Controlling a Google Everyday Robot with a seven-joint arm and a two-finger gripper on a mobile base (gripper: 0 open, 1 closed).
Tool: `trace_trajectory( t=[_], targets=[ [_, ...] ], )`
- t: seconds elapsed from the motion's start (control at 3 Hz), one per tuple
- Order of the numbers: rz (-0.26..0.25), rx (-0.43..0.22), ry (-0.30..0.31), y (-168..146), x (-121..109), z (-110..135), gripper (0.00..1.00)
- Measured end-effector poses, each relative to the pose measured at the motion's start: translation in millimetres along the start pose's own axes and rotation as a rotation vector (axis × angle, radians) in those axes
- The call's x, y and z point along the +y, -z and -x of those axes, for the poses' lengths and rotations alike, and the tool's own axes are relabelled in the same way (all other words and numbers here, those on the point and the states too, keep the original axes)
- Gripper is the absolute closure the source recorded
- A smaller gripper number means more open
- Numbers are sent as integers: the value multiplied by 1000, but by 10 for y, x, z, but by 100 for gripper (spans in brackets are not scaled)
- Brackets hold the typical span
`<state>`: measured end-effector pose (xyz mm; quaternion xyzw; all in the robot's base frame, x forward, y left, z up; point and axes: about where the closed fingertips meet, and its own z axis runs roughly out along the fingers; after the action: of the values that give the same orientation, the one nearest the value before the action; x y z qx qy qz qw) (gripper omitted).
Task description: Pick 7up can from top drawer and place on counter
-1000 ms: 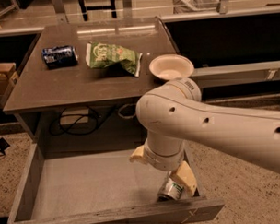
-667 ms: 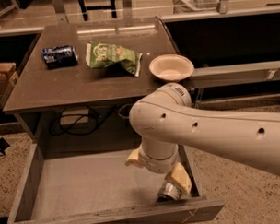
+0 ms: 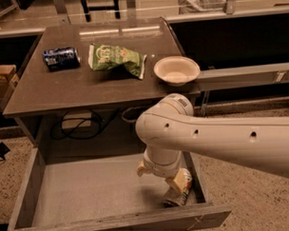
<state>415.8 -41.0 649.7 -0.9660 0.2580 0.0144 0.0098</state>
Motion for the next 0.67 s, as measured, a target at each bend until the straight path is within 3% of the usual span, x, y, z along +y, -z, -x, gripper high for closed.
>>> trace_trajectory(
  t=[0.67],
  targets=[
    [37, 41, 18, -304, 68, -154, 14]
  ],
)
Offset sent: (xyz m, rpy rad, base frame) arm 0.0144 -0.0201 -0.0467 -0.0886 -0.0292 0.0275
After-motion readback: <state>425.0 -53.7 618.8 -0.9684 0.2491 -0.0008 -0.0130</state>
